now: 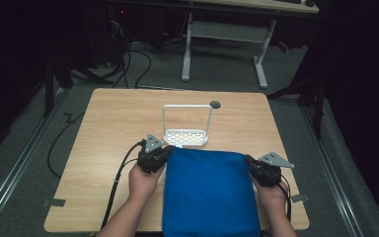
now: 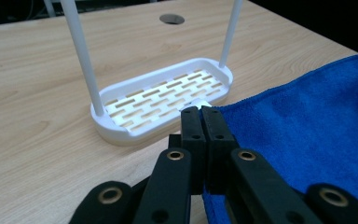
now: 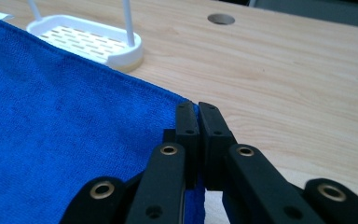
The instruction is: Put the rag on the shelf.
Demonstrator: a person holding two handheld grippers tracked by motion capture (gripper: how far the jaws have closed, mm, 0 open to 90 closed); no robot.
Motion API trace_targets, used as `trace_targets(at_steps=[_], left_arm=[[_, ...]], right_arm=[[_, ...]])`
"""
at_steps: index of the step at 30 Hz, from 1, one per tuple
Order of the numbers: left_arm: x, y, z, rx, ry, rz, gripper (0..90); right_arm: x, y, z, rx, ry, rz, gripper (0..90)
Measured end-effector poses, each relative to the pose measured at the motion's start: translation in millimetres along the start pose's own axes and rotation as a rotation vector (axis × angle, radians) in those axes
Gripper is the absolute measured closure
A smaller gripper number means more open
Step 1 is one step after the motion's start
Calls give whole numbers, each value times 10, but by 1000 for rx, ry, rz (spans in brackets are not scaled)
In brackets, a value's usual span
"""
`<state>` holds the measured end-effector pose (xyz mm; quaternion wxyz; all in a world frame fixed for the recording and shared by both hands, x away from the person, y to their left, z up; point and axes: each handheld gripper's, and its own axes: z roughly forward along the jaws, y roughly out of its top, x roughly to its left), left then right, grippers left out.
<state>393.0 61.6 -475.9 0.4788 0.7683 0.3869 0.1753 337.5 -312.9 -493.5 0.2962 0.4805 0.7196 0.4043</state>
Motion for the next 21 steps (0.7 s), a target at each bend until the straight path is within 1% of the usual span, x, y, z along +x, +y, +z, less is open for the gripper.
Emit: trace_targets(at_steps=[3, 5, 6, 8, 11, 12, 16, 18, 21], left_arm=[[-2, 4, -52, -20, 5, -2, 892], [-1, 2, -81, -26, 11, 1, 893], [-1, 2, -93, -30, 11, -2, 893], [-1, 9, -146, -51, 19, -4, 893], [7, 23, -250, -90, 22, -21, 893], [11, 27, -275, -96, 21, -24, 894], [24, 59, -398, -128, 28, -18, 895], [41, 91, -477, -153, 32, -13, 895], [58, 131, -571, -182, 35, -7, 895]], right_arm=[[32, 32, -30, -18, 1, -10, 882], [52, 60, -59, -36, 6, -11, 882], [67, 82, -79, -52, 8, -20, 882], [93, 123, -114, -71, 13, -27, 882], [126, 176, -183, -103, 16, -34, 882], [141, 202, -222, -121, 19, -34, 882], [160, 259, -298, -154, 21, -27, 883], [169, 283, -323, -169, 25, -23, 883], [216, 340, -357, -192, 30, -28, 883]])
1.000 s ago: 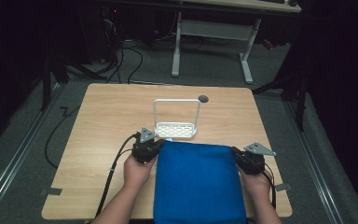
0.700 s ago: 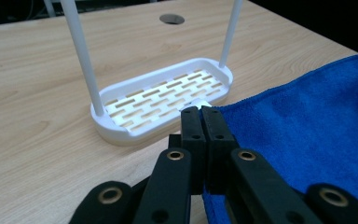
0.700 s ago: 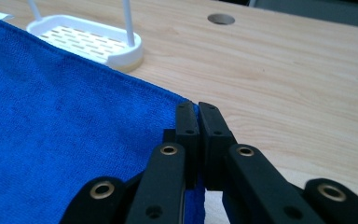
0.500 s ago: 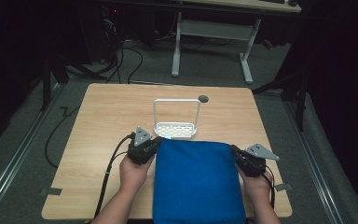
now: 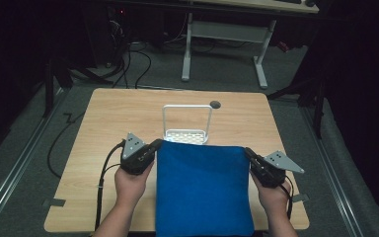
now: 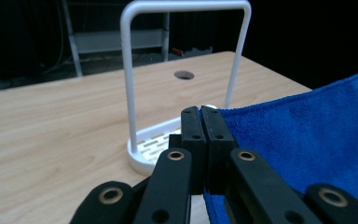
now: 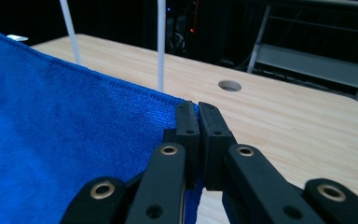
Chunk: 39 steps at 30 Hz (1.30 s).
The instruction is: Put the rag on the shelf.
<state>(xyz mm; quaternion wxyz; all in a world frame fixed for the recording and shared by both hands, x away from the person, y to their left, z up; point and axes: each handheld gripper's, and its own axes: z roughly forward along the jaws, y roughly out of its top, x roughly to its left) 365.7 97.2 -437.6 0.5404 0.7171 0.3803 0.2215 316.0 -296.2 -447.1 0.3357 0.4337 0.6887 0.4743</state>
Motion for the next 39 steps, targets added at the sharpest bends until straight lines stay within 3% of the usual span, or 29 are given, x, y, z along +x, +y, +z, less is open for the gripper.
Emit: trace_targets(at_steps=[5, 14, 19, 28, 39], left_arm=[[38, 107, -137, -43, 7, 28, 895], [137, 330, -338, -110, 19, 63, 895], [186, 450, -435, -149, 26, 59, 895], [236, 634, -565, -180, 48, 65, 895], [249, 885, -655, -224, 65, 103, 895]], right_arm=[[68, 75, -11, -25, 5, -6, 883], [175, 374, -9, -131, -3, 10, 883], [235, 551, -11, -176, -10, -2, 883], [297, 771, -40, -217, -3, -30, 883], [343, 1038, -131, -300, -5, -45, 883]])
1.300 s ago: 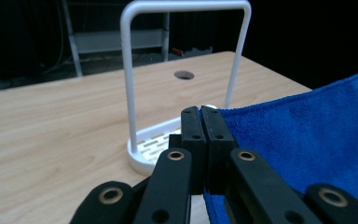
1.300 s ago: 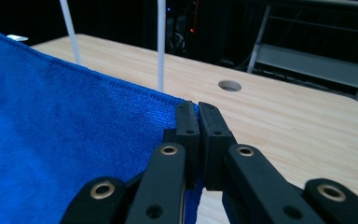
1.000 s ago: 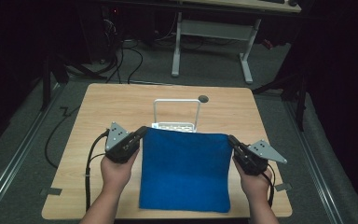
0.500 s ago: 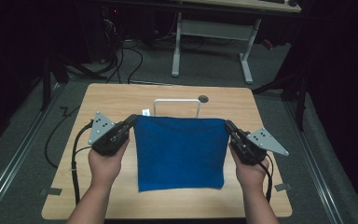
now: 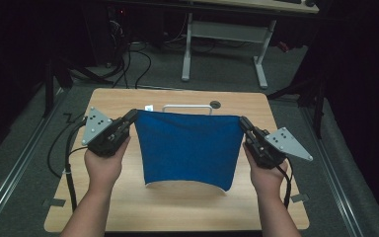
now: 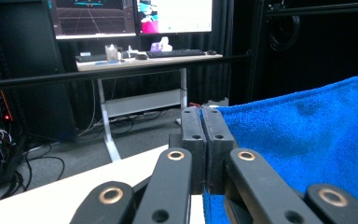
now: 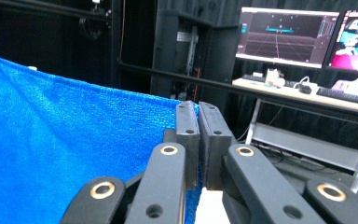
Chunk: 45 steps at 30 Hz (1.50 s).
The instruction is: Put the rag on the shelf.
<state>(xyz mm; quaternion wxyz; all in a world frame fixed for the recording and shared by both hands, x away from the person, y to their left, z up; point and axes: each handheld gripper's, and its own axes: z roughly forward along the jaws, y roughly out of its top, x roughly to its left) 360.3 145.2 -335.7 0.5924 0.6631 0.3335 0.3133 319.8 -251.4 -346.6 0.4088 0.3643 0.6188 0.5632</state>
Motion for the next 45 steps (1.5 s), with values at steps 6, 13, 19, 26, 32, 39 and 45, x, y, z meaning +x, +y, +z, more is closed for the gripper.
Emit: trace_targets(at_steps=[6, 13, 19, 26, 32, 39, 45], left_arm=[[7, 86, 39, -13, 5, 13, 895], [37, 144, 71, -28, 12, 11, 895], [67, 178, 77, -33, 15, 7, 895], [142, 260, 121, -37, 14, -4, 895], [165, 327, 157, -30, 11, -5, 895], [196, 412, 217, -23, 17, 5, 895], [262, 495, 275, -18, 23, 9, 895]], right_arm=[[-37, 83, 23, -21, -8, 11, 883], [-48, 177, 51, -41, -14, 17, 883], [-49, 245, 65, -43, -10, 19, 883], [-64, 326, 108, -39, -2, 18, 883], [-112, 358, 156, -27, -1, 34, 883], [-150, 407, 193, -23, -2, 41, 883], [-160, 459, 235, -24, 2, 41, 883]])
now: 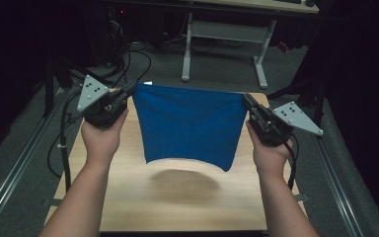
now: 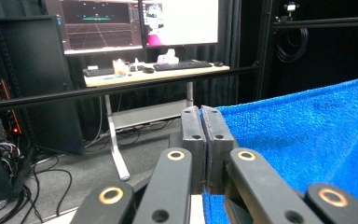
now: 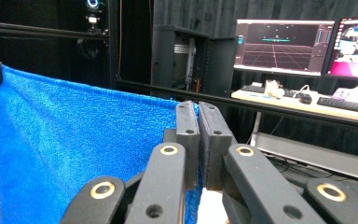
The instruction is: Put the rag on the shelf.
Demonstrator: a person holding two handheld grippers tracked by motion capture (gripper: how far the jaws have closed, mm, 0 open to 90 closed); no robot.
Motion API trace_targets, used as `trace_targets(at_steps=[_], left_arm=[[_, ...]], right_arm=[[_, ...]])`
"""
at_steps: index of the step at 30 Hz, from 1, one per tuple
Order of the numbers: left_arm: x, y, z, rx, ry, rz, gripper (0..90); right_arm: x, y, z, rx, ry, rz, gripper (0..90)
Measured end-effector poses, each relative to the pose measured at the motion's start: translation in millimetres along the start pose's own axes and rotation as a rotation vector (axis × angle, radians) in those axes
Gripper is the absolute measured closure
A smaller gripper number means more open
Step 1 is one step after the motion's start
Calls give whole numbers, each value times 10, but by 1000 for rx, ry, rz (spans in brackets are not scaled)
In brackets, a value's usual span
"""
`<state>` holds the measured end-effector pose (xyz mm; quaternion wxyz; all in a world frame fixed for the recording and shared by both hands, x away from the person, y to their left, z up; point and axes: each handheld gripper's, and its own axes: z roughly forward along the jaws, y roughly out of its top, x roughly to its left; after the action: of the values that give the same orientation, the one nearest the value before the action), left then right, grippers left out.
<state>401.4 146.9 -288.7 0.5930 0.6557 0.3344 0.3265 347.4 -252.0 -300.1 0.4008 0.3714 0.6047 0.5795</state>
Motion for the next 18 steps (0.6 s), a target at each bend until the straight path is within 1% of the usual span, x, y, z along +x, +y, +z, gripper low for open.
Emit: trace_targets(at_steps=[2, 5, 7, 10, 12, 14, 18], left_arm=[[19, 38, 20, 3, 5, 7, 895], [46, 82, 57, 8, 15, 12, 895], [64, 113, 100, 13, 30, 16, 895], [90, 145, 154, 15, 47, 25, 895], [113, 167, 193, 14, 57, 30, 895], [130, 178, 229, 7, 59, 29, 895], [154, 174, 345, 8, 57, 47, 895]], right_arm=[[1, 16, 23, 5, 0, -3, 882], [-28, 35, 82, 10, 7, 8, 883], [-43, 42, 127, 11, 7, 9, 883], [-63, 69, 205, -6, 8, 7, 883], [-87, 82, 257, -7, 11, 16, 883], [-111, 89, 307, 1, 12, 20, 883], [-193, 119, 421, 11, -7, 26, 882]])
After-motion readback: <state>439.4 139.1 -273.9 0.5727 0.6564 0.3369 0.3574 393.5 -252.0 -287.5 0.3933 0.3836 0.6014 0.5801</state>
